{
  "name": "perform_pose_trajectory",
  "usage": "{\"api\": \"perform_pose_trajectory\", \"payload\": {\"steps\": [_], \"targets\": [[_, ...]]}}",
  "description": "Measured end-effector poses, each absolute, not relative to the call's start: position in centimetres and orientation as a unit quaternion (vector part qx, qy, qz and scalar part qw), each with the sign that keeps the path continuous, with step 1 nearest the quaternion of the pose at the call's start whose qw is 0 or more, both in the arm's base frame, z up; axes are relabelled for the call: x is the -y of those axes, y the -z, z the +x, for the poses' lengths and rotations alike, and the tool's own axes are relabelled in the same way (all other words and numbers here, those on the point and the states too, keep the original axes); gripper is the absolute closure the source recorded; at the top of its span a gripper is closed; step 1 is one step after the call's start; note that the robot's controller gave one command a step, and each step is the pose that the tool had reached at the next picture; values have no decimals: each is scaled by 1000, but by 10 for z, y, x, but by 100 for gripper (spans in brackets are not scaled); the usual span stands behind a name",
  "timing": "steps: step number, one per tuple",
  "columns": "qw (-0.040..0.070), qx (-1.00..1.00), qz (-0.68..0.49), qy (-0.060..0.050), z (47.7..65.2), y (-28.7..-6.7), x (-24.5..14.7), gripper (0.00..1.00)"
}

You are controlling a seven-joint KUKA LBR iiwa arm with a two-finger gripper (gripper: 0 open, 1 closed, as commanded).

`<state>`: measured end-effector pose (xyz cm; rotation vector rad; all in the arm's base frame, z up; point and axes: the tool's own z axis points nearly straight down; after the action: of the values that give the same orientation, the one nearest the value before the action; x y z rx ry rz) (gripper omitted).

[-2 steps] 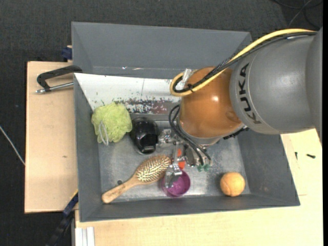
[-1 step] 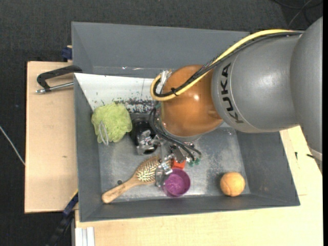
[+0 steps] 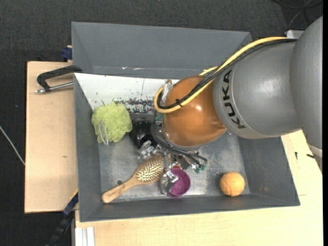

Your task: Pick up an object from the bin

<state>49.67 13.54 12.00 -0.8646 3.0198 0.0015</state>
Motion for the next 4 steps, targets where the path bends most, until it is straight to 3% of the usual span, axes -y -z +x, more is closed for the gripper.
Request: {"api": "perform_pose_trajectory", "payload": {"steps": [1, 2, 4], "targets": [[5, -928, -373, -1, 505, -74, -131, 0], [11, -945, -326, -4, 510, -77, -120, 100], [8, -945, -326, -4, 509, -81, -120, 100]]}}
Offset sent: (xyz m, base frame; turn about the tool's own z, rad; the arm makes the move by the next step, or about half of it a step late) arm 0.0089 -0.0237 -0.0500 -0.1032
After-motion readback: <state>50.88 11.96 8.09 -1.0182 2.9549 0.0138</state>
